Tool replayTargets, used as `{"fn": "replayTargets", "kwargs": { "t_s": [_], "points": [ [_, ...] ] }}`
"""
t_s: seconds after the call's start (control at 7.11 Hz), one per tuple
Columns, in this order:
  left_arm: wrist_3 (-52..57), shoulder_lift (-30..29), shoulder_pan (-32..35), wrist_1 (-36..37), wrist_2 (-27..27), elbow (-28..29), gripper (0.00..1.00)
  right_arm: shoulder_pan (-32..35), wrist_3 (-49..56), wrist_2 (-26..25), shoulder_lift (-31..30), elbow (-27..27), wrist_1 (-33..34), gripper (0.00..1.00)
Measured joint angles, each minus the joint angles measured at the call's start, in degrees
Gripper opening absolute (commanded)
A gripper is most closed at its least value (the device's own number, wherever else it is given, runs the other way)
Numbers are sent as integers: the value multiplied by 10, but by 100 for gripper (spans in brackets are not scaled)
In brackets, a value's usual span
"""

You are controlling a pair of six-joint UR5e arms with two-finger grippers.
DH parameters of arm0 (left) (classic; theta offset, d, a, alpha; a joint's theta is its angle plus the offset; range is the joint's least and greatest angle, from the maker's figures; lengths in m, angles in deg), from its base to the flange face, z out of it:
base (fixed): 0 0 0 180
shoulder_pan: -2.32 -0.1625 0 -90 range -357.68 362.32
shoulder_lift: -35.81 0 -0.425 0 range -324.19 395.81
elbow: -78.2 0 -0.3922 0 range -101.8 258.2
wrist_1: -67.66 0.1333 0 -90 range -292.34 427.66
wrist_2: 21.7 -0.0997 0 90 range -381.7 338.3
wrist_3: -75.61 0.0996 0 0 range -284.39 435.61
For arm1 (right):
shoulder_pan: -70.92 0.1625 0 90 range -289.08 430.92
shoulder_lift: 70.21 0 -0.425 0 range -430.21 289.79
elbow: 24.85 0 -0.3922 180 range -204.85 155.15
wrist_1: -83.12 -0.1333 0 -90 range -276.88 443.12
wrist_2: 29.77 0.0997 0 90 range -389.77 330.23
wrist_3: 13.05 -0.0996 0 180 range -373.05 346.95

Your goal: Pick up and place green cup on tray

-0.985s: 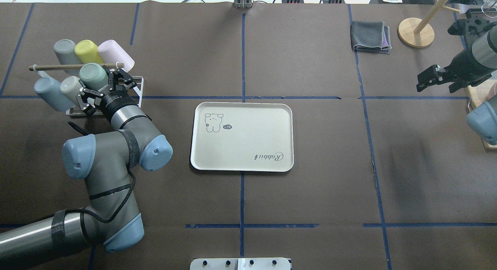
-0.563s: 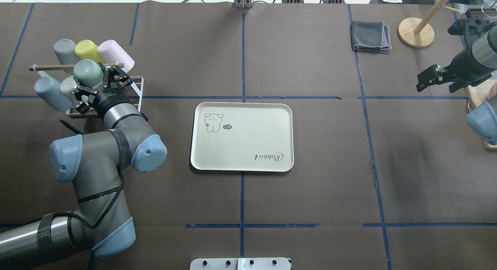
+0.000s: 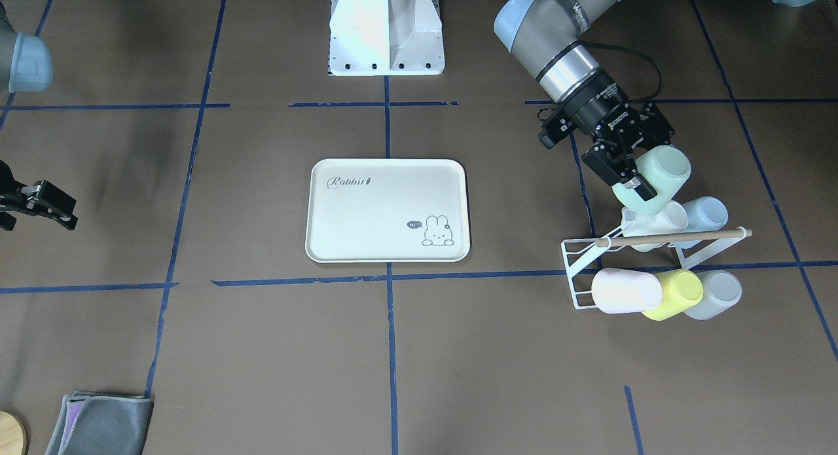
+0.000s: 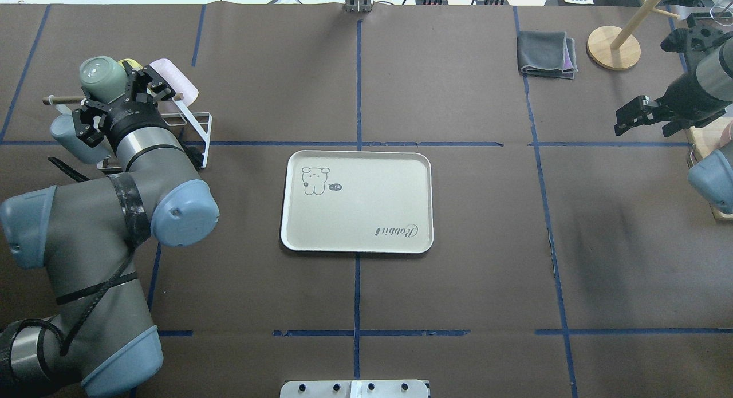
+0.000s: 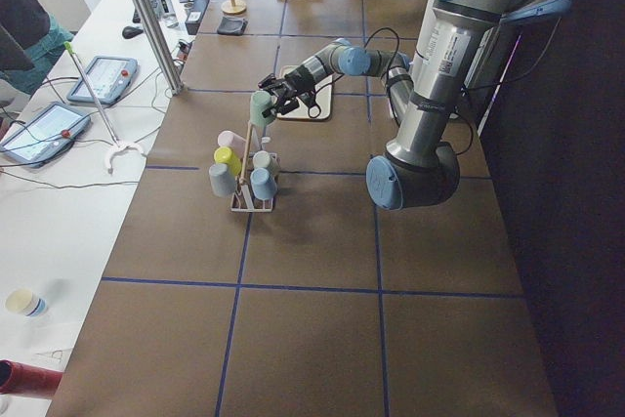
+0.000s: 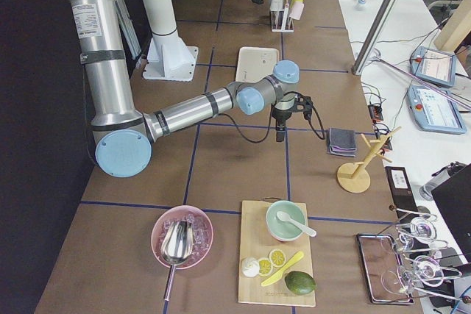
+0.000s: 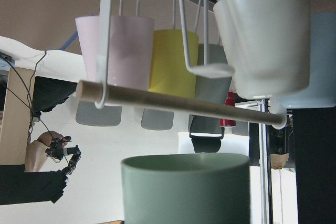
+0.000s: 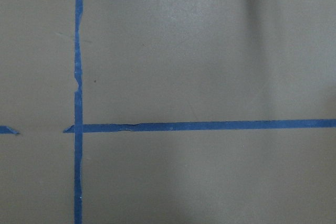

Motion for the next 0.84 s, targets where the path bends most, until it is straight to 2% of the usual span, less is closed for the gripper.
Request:
{"fn": "replayTargets", "kwargs": {
  "t_s": [0.28,0.7,0.84],
  "points": [
    [-30,-7,1,-2,22,-41,13,1,0,1,0,2,0,100],
    [-176,-43,-4,-15,95,-50,8,2,0,0,-1,2,0,100],
    [-235,-47,-6,-42,125,-48,7,2,0,0,-1,1,0,100]
  ]
}}
